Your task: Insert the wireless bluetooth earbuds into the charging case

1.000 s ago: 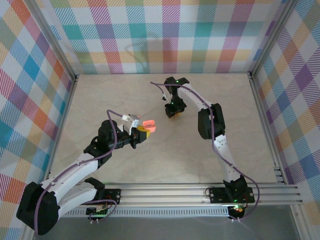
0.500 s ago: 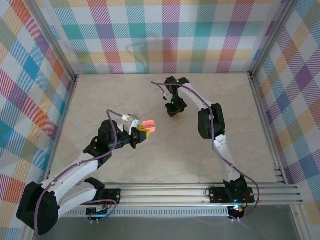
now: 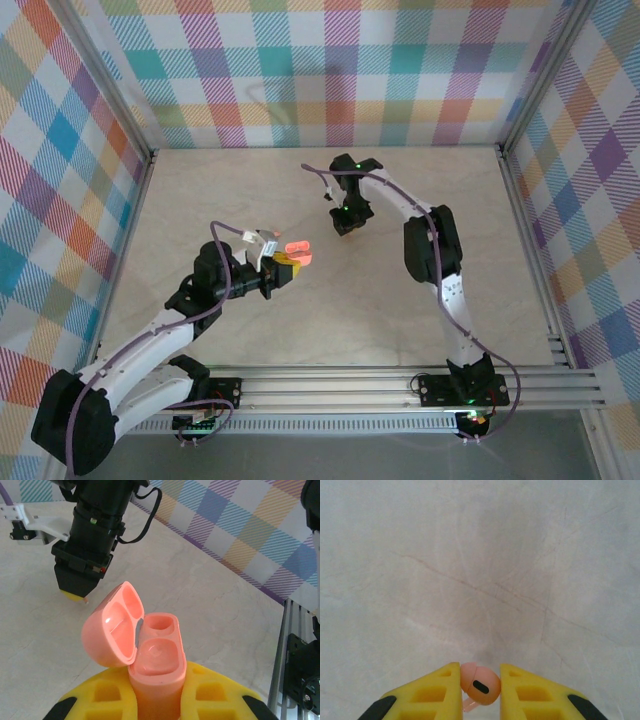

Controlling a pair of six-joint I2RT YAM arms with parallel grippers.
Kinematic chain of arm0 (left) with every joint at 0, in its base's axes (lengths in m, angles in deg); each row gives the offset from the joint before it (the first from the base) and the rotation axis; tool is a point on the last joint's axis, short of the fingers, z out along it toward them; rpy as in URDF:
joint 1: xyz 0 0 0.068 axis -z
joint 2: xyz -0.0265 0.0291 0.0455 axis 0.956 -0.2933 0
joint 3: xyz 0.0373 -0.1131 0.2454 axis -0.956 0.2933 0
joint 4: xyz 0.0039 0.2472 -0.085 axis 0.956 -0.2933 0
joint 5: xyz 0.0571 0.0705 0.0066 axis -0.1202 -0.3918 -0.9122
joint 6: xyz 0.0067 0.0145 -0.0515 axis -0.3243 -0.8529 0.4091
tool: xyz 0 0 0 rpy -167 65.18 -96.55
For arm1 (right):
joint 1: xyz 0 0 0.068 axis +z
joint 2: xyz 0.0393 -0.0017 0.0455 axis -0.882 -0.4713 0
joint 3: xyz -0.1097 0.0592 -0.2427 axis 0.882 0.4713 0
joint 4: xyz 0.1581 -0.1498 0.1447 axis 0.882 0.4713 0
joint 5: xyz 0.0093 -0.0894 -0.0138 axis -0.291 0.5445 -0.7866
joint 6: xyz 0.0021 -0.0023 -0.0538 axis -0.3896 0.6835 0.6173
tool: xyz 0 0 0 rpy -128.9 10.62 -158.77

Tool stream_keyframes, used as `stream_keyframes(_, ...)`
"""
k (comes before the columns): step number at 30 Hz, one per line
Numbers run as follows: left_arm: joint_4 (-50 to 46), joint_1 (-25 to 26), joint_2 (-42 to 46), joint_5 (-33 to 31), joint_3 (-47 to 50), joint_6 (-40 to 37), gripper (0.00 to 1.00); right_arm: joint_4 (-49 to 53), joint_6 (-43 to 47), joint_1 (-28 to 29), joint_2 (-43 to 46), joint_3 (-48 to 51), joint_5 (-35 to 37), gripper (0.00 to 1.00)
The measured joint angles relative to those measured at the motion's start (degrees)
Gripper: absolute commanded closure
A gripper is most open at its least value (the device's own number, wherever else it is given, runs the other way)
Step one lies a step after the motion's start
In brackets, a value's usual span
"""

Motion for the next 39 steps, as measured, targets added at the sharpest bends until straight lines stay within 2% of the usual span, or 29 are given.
stream_keyframes(11,3.19,0.0,1.14,1.14,1.01,2.8,1.0,-5.6,-1.31,3.5,15.91,9.35,2.32,0.79)
stream_keyframes(27,9.92,0.11,-7.02,2.71,-5.03,8.39,1.0,-15.3,-0.96,13.77,37.88,20.81,12.7,0.8)
stream_keyframes(34,13.18,0.57,-9.9,2.69,-6.91,11.26,1.0,-21.66,2.51,17.31,45.13,26.77,14.6,0.81)
stream_keyframes(39,13.51,0.9,-11.08,2.62,-7.85,12.0,1.0,-23.98,4.57,18.86,47.25,28.02,14.99,0.8)
